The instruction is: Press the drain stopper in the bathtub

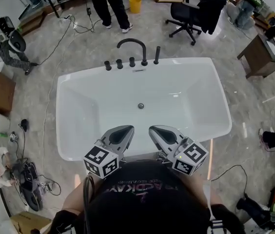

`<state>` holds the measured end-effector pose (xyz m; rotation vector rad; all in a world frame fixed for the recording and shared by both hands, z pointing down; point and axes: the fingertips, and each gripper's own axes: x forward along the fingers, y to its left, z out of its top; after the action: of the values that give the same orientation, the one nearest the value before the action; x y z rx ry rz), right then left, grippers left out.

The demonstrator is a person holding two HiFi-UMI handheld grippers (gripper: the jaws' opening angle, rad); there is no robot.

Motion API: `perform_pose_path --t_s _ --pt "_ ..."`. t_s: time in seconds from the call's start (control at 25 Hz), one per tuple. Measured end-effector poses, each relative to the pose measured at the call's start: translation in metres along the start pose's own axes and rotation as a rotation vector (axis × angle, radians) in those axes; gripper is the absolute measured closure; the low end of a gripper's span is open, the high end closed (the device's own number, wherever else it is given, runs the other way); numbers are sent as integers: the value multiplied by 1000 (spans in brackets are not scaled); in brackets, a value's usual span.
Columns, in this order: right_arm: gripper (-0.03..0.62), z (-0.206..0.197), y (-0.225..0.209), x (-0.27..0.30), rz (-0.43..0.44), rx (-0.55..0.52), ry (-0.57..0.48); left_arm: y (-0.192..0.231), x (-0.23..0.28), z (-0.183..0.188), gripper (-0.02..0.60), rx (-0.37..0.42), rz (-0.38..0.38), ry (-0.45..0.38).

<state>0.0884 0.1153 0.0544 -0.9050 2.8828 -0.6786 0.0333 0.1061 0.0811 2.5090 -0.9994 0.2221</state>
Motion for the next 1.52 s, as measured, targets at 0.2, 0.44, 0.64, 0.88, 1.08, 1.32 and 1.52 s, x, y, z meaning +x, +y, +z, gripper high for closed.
perform_pose_path --t_s 0.2,0.44,0.64,0.88,1.08,1.32,1.52 --pt "583 -1 -2 1 14 25 1 5 1 3 574 -18 11 -6" --pt "583 -2 1 5 27 34 3 11 -1 5 574 -17 21 -3" --pt "583 -4 3 8 35 33 11 10 1 4 574 -8 15 3" --pt "583 -7 3 6 37 32 17 7 3 2 574 -2 11 9" --pt "583 -5 4 8 36 35 21 6 3 5 574 4 5 13" --pt "583 -7 5 7 32 30 18 4 4 2 574 11 0 16" --pt "583 -4 6 10 30 28 19 6 2 6 574 19 -1 15"
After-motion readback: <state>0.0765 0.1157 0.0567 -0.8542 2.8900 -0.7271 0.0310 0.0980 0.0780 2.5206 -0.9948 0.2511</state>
